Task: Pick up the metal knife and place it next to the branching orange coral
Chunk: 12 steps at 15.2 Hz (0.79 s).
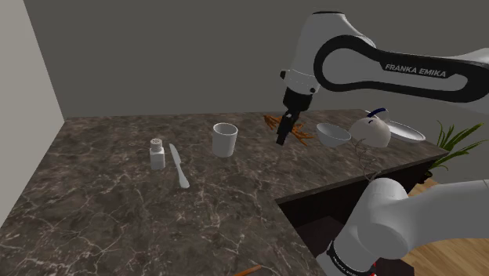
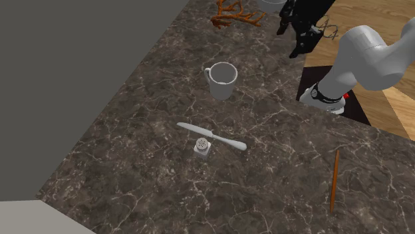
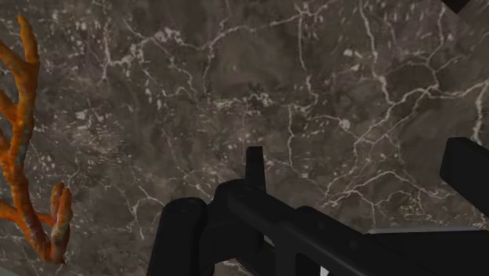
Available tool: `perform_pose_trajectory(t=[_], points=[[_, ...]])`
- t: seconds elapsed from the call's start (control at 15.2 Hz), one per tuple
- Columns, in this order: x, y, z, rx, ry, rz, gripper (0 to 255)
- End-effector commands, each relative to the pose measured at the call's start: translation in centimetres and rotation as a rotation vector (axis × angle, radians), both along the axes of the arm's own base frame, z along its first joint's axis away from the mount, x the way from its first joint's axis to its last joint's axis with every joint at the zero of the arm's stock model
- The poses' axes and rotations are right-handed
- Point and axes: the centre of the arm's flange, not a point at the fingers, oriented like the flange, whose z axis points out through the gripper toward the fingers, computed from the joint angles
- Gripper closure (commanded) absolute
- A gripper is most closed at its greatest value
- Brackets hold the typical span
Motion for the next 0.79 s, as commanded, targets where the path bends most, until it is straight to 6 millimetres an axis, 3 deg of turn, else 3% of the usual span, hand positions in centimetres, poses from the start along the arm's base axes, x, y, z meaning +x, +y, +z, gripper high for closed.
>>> perform_pose_trajectory(t=[0.0,0.73], points=[[0.0,0.0,0.0,0.0,0.0,0.0,0],[7.9,10.2,-4.4,0.089,0.005,-0.28,0]])
